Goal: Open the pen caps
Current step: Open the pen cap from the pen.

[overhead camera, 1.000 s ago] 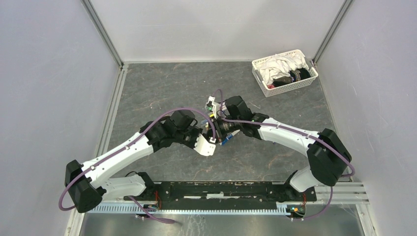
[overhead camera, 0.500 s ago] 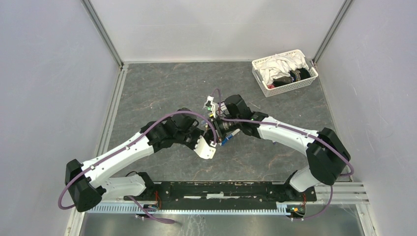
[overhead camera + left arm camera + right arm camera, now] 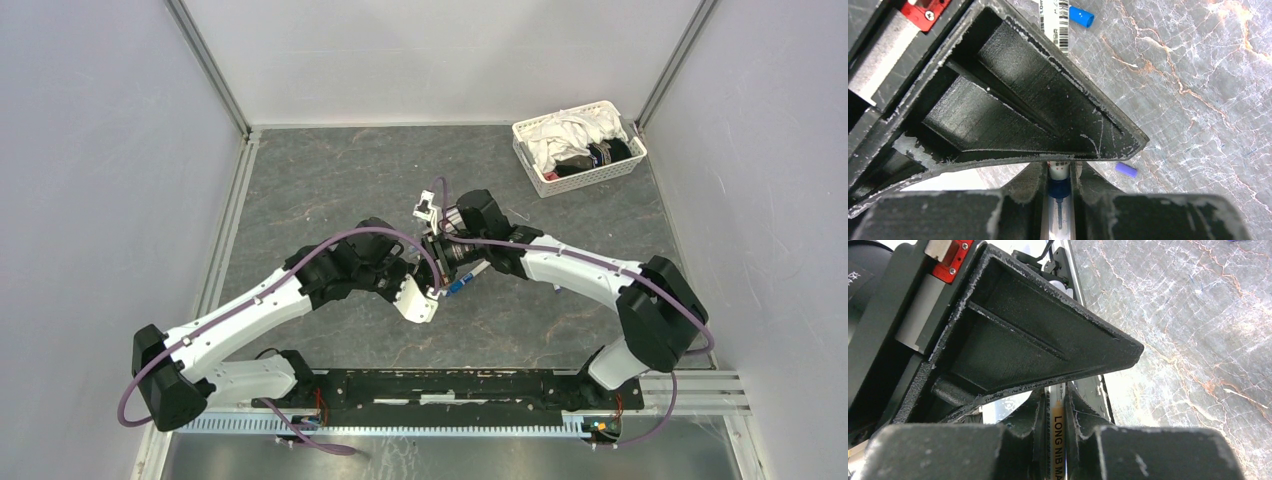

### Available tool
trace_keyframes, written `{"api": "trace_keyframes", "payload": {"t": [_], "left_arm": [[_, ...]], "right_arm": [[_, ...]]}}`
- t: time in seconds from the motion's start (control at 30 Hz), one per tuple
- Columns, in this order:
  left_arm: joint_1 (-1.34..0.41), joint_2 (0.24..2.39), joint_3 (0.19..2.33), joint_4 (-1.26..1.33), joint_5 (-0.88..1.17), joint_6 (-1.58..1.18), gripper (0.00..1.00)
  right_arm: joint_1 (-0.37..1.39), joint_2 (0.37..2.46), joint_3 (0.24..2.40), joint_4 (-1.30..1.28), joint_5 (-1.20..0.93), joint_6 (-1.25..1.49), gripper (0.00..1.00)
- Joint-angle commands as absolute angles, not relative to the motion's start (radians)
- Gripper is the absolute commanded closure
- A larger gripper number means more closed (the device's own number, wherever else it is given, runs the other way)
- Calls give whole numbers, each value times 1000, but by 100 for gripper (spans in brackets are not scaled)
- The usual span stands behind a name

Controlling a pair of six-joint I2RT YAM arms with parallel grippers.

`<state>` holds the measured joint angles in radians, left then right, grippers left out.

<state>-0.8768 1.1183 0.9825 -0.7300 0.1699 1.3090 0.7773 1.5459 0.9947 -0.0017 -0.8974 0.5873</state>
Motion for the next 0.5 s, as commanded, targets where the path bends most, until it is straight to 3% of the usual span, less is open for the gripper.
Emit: {"api": "trace_keyframes", "payload": {"t": [0.0, 0.23, 0.47], "left_arm": [[-887, 1108, 1019, -728, 177, 1388, 98], [-887, 1157, 1053, -755, 205, 1406, 98], [-935, 1278, 1146, -755, 217, 1415, 98]], "right_arm": [[765, 1578, 1034, 22, -936, 588, 100], [751, 1686, 1154, 10, -930, 590, 100], [752, 1972, 1566, -135, -889, 591, 100]]}}
